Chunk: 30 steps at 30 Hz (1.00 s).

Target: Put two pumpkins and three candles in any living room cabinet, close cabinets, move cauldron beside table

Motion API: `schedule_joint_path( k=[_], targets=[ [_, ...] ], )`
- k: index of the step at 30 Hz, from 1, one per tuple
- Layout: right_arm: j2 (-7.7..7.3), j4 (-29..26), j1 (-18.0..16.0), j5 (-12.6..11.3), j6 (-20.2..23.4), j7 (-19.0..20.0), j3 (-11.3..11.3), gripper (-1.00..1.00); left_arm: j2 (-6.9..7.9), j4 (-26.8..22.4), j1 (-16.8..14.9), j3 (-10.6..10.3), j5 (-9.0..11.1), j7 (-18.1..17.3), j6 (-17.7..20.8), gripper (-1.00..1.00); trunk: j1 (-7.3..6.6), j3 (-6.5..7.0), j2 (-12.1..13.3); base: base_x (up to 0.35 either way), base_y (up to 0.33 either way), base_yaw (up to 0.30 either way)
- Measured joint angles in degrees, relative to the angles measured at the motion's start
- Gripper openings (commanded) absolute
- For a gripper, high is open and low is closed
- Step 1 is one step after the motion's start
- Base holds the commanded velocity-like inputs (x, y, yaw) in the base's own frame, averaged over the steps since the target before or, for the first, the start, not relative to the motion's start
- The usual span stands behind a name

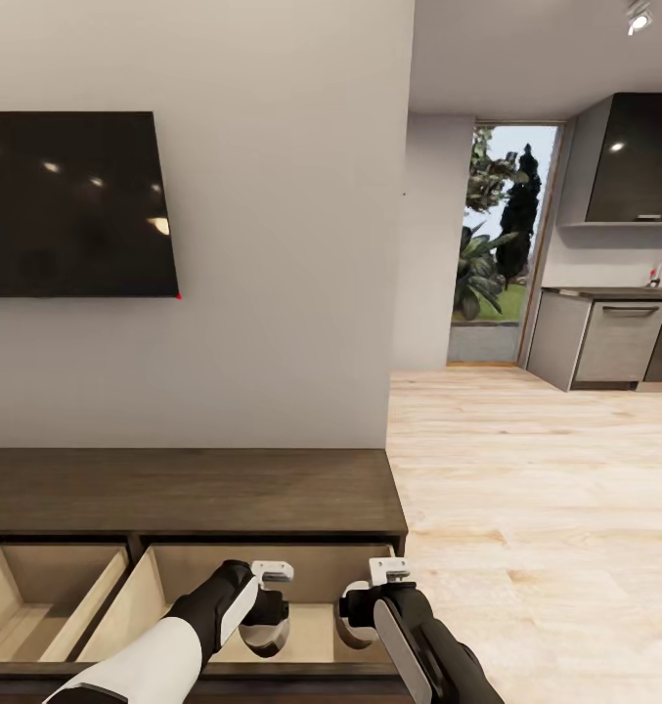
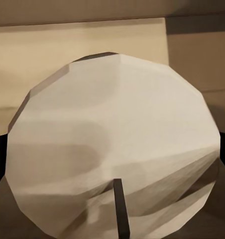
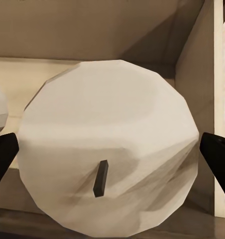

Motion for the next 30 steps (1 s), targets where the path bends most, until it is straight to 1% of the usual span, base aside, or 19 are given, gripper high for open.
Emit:
schedule_joint_path(
  k=[5,9,14,21,30],
  targets=[
    [-0.03,0.1,0.0,0.1,0.3,-0.1,-0.1,-1.00,-0.04,0.1,0.0,0.0,0.0,0.1,0.6,-1.00,0.00,0.00,0.0,0.000,0.000,0.000],
    [-0.02,0.1,-0.2,0.1,0.5,-0.1,-0.2,-1.00,-0.08,0.1,-0.1,0.0,-0.1,0.0,1.3,-1.00,0.87,-0.71,-1.6,0.000,0.000,0.000],
    [-0.04,0.1,-2.2,0.1,0.6,-0.2,-0.2,-1.00,-0.11,0.0,-0.4,0.0,-0.1,0.1,3.1,-1.00,0.88,-0.71,-1.6,0.000,0.000,0.000],
    [-0.09,-0.5,-2.6,0.1,0.7,-0.1,-0.3,-1.00,-0.07,0.0,-0.9,-0.2,0.0,0.1,5.7,-1.00,0.88,-0.84,-1.6,0.000,0.000,0.000],
    [-0.17,0.0,-3.1,0.1,0.8,0.2,-0.3,-1.00,0.00,0.0,-1.0,-0.2,0.0,0.1,6.1,-1.00,0.88,-1.62,-1.6,0.000,0.000,0.000]
  ],
)
